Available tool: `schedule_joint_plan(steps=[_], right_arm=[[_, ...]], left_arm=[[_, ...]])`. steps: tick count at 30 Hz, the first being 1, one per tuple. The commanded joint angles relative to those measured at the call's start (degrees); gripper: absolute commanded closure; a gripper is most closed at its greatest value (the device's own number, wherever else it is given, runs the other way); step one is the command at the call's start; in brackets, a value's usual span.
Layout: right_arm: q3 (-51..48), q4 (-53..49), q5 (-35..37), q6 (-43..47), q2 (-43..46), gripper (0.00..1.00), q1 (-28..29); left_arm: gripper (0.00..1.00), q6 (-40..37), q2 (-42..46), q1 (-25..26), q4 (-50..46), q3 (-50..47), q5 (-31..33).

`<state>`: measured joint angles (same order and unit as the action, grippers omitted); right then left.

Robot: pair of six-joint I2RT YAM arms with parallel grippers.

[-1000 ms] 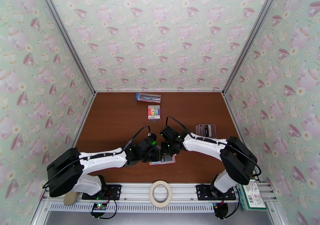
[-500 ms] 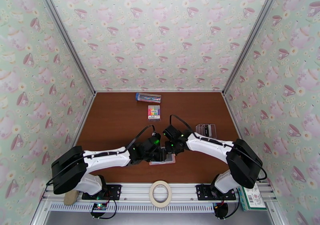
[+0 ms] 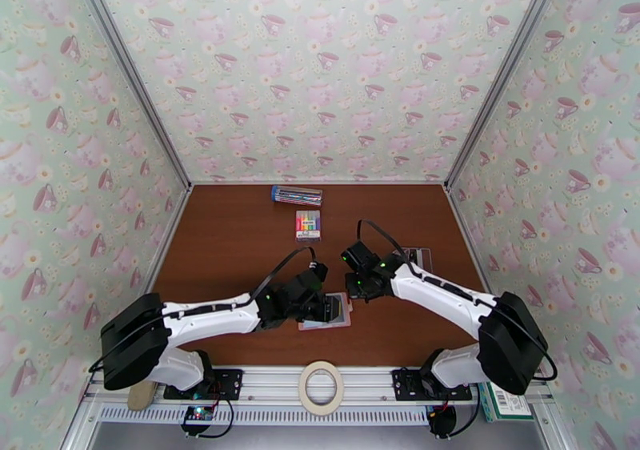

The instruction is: Put the credit cards into the card holder

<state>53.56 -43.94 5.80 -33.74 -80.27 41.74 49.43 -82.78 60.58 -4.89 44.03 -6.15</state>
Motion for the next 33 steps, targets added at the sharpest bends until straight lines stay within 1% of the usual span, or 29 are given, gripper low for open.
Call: schedule_joint_plan(steps=[1,8,14,18,20,21,22,25,26,29,31,33], right_arm=[[-0.22,-1.4,2.15,1.51,2.41,0.86,-0.53],[1.24,-4.67,7.9,3.51,5.66,0.85,-0.74],[2.0,-6.21,11.39,4.48,9.43,0.81,-0.77],[2.91,-8.18,16.18,5.92,12.0,0.73,-1.04],[3.58,-8.92,17.97,6.68,13.28,0.7,-1.84],[4.02,-9.36,18.48,6.85,13.9,0.65,-2.4],[4.66,-9.7,18.17,7.25,14.38,0.61,-3.29],[7.33,-10.84,16.27,8.91,14.45,0.58,-7.08],[8.1,-11.37,16.34,9.3,14.1,0.54,-8.46],[10.05,-13.07,15.17,9.93,12.3,0.53,-13.88],[10.25,-12.76,13.09,10.29,10.82,0.53,-17.48],[10.48,-12.37,12.71,10.83,8.92,0.53,-20.31]], left_arm=[[0.61,-1.09,1.19,-0.06,-0.69,0.44,0.78],[0.61,-0.83,3.74,-0.33,-1.05,-0.55,3.03],[0.62,-0.02,8.19,-0.77,-0.76,-3.67,6.37],[0.6,0.06,13.23,-0.77,0.01,-6.53,9.01],[0.6,0.14,14.3,-1.07,-0.72,-7.17,9.49],[0.6,0.18,14.56,-1.16,-0.82,-7.42,9.49],[0.6,0.27,14.83,-1.29,-0.91,-7.84,9.49],[0.6,0.06,16.25,-1.59,-0.7,-9.02,9.74],[0.59,0.0,17.24,-1.64,-0.9,-9.58,10.2],[0.58,-0.2,19.6,-2.63,-2.54,-10.34,10.77],[0.58,-0.17,20.31,-3.34,-3.79,-10.62,10.33],[0.57,0.1,20.72,-3.61,-3.99,-11.26,9.94]])
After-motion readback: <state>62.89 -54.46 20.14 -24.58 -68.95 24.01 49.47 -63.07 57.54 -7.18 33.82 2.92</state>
